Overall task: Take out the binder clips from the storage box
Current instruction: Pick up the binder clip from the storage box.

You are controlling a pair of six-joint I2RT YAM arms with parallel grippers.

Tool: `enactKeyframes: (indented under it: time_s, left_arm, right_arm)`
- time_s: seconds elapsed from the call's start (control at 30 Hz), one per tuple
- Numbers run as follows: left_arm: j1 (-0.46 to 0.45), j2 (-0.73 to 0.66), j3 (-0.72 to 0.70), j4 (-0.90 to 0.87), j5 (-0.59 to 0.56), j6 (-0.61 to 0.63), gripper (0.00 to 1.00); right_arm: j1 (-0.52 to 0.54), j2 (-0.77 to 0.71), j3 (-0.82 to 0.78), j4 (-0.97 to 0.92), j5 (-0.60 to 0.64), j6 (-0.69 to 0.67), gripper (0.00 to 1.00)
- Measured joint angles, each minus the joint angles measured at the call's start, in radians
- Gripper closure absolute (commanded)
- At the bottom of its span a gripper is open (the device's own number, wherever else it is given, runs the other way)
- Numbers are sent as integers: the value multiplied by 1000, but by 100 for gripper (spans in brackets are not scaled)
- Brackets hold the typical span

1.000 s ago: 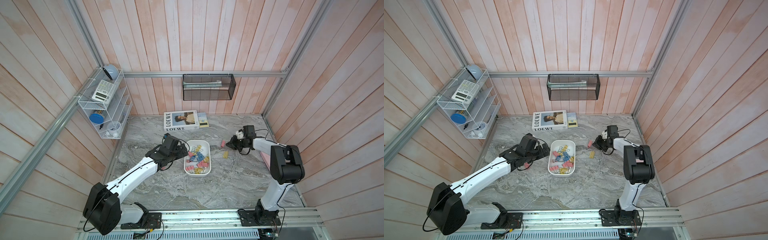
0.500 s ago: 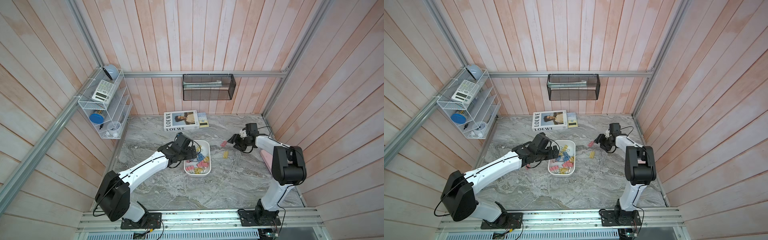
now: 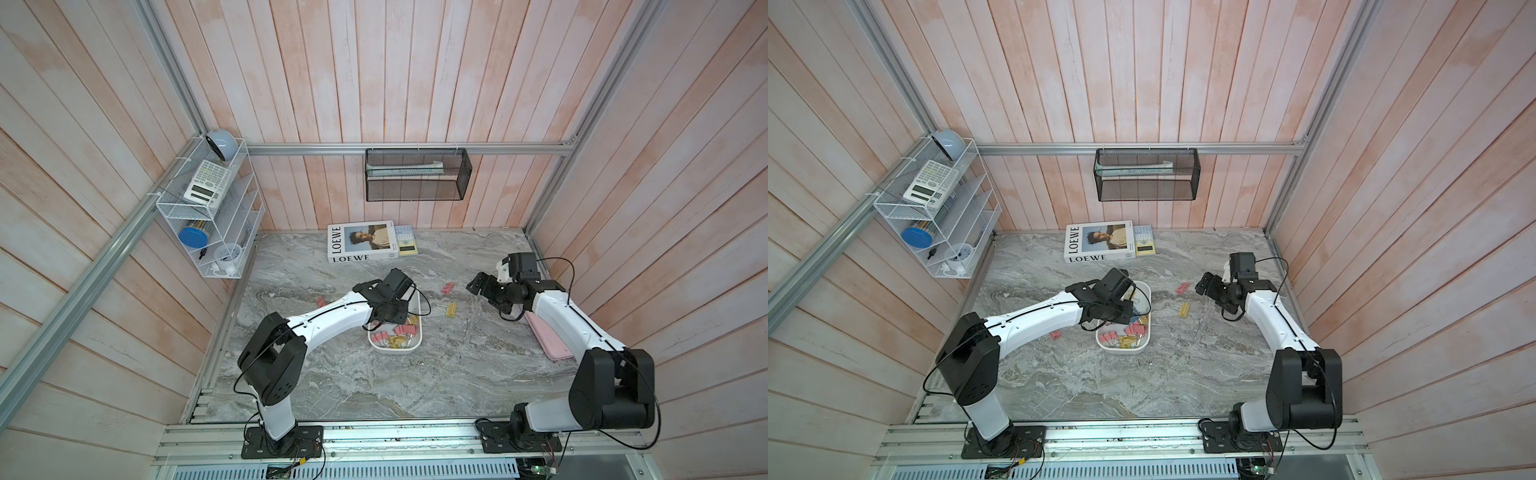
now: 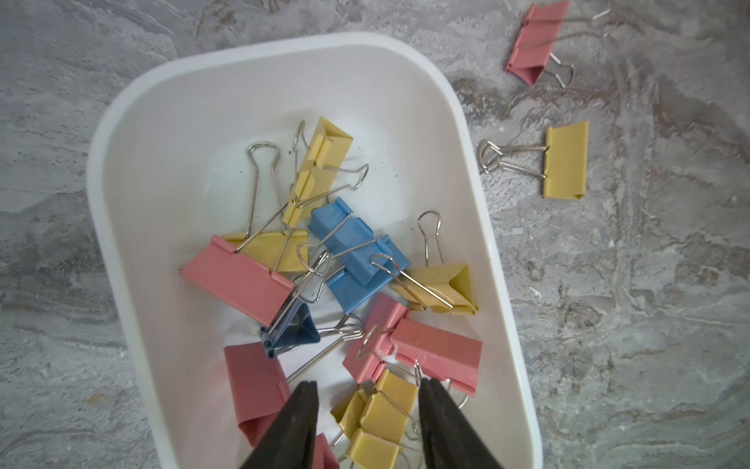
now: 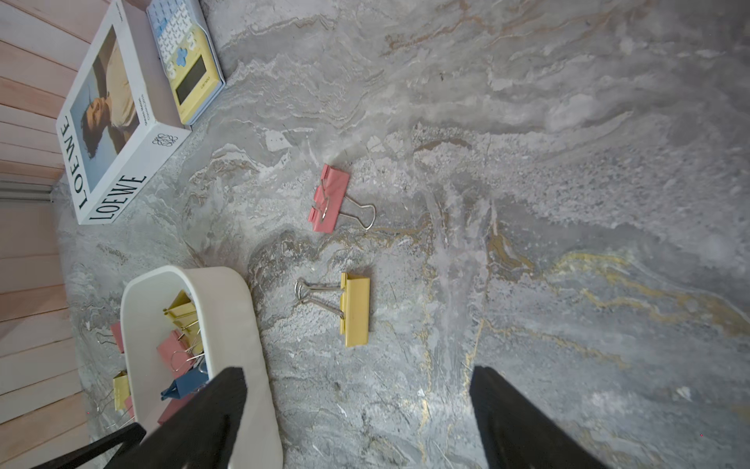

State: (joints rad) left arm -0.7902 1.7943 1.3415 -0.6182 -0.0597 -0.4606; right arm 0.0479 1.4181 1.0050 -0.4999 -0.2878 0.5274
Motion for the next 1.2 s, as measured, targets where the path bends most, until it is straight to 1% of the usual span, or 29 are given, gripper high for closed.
enactKeyframes:
  time_s: [0.2, 0.23, 0.27, 0.33, 0.4, 0.47, 0.53, 0.6, 0.67, 0.7, 1.0, 1.2]
  left_arm:
    - [-3, 62, 30, -26, 20, 69, 58]
    - [-3, 72, 33, -26, 22, 78, 60]
    - [-3, 81, 36, -27, 23, 85, 63]
    - [-3, 100, 40, -30, 26, 101, 65]
    - [-3, 113, 41, -32, 27, 111, 74]
    - [-3, 122, 42, -34, 27, 119, 79]
    - [-3, 126, 42, -34, 27, 121, 82]
    - [-3, 126, 42, -32, 28, 121, 90]
    - [-3, 120, 42, -21, 36, 116, 93]
    - [-6, 111, 42, -14, 37, 114, 100]
    - [-7, 40, 21, -15, 8, 97, 100]
    - [3, -86, -28, -8, -16, 62, 100]
  right_arm:
    - [0, -71, -24, -35, -1, -5, 6]
    - [0, -77, -24, -38, -1, -5, 5]
    - [0, -81, -25, -40, -1, -5, 5]
    - [0, -85, -26, -40, -2, -5, 4]
    - [0, -87, -28, -43, -2, -5, 2]
    - [0, -87, -31, -47, -5, -5, 2]
    - [2, -89, -36, -50, -6, -5, 2]
    - [7, -91, -39, -55, -7, -5, 2]
    - [14, -93, -40, -55, -8, -5, 2]
    - [20, -94, -40, -55, -8, -5, 2]
    - [80, -94, -39, -56, -8, -5, 2]
    - [148, -84, -9, -71, -5, -5, 2]
